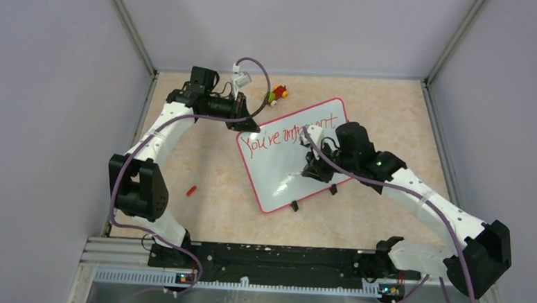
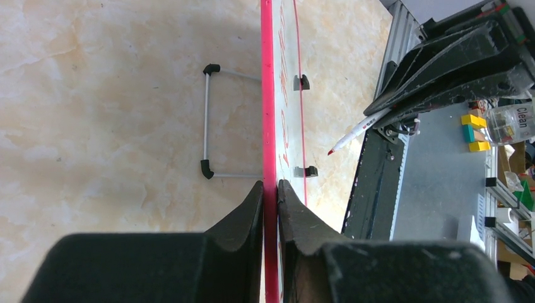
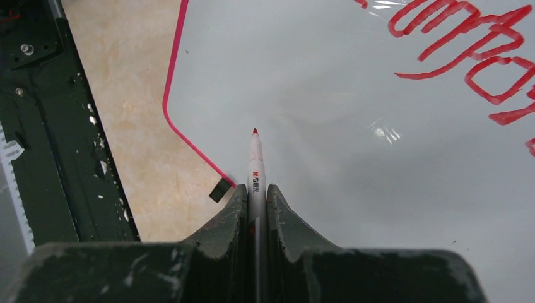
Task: Write a sentence on the whiteboard
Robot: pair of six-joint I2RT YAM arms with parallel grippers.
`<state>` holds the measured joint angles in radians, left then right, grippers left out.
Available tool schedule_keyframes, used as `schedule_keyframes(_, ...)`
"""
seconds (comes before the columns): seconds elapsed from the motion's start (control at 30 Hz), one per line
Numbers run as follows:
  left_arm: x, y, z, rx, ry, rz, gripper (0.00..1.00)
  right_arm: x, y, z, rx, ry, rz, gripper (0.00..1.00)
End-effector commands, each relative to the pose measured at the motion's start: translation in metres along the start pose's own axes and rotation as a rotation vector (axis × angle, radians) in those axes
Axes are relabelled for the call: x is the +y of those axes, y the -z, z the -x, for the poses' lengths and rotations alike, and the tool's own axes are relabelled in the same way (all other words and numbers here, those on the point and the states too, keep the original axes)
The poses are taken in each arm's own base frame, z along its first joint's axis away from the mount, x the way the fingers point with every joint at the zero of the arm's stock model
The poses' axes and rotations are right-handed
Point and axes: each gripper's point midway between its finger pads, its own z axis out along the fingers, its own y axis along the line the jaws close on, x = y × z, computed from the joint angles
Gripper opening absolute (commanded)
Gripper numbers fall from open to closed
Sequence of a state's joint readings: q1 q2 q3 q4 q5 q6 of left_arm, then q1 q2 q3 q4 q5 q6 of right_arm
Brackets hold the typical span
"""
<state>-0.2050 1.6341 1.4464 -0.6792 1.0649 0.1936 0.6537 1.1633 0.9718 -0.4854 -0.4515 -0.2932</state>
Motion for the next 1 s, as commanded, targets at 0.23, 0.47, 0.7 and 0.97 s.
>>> schedule_keyframes(0.23, -0.004, -0.009, -0.009, 0.023, -0.006, -0.033, 0.15, 0.007, -0.007, 0.016, -0.120, 0.087, -0.024, 0.00)
schedule_keyframes(0.47, -0.003, -0.010, -0.010, 0.028, -0.008, -0.028, 0.14, 0.003, -0.015, 0.018, -0.129, 0.100, -0.058, 0.00)
schedule_keyframes(0.7, -0.002, -0.010, -0.011, 0.029, -0.006, -0.028, 0.14, -0.004, -0.018, 0.022, -0.138, 0.098, -0.091, 0.00)
schedule_keyframes(0.97, -0.002, -0.011, -0.011, 0.031, -0.007, -0.030, 0.13, -0.009, -0.026, 0.009, -0.082, 0.098, -0.115, 0.00)
